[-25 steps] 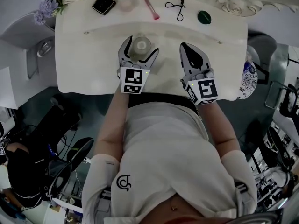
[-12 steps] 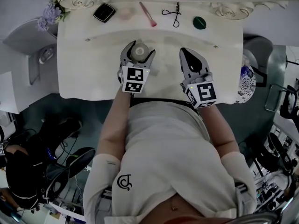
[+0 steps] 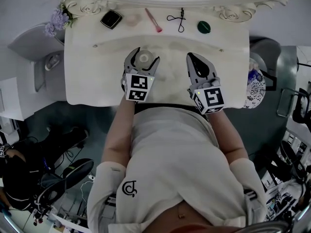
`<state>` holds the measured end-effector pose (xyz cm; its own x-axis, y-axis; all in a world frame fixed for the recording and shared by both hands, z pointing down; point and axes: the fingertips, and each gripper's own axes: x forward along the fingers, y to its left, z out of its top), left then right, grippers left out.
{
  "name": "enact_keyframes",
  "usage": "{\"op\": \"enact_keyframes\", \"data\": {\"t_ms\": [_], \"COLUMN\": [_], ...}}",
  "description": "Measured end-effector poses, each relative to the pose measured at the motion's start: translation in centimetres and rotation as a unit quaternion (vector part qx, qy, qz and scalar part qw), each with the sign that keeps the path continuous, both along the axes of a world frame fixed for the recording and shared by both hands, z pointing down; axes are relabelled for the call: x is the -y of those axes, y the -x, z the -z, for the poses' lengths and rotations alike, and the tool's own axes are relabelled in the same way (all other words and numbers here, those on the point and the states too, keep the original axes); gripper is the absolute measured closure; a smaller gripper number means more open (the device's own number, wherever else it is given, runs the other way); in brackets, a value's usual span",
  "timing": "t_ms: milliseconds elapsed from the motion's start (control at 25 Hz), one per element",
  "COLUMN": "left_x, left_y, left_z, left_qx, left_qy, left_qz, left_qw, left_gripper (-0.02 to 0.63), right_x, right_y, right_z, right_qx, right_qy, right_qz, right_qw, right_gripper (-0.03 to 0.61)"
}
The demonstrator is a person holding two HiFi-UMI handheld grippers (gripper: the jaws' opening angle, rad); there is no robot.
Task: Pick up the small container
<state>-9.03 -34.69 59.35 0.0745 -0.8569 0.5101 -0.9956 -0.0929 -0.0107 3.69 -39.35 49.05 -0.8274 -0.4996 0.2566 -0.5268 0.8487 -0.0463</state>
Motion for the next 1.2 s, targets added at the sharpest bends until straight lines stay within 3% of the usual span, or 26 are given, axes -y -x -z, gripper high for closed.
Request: {"op": "enact_keyframes", "data": {"t_ms": [360, 680, 1200], "left_x": [0.3, -0.9, -3.9], "left_y": [1.3, 2.4, 3.7], "left_z": [10.0, 18.5, 22.9], "left_qx": [0.017, 0.012, 0.009], "left_qy": [-0.071, -0.128, -0.158], "left_qz": [-0.018, -0.031, -0.022], "left_qw": [0.9972, 0.9912, 0.9871], "left_gripper": [0.262, 0.262, 0.262], "right_x": [-0.2, -1.7, -3.7], "right_y": [1.3, 3.7, 3.9], "right_z": [3.1, 6.7, 10.7], "right_qx": [0.016, 0.027, 0.050], "right_qy": [-0.006, -0.033, -0.084], "right_qz": [-0.010, 0.014, 0.031], "right_qw": [1.000, 0.999, 0.995], "right_gripper": [0.572, 0.572, 0.572]}}
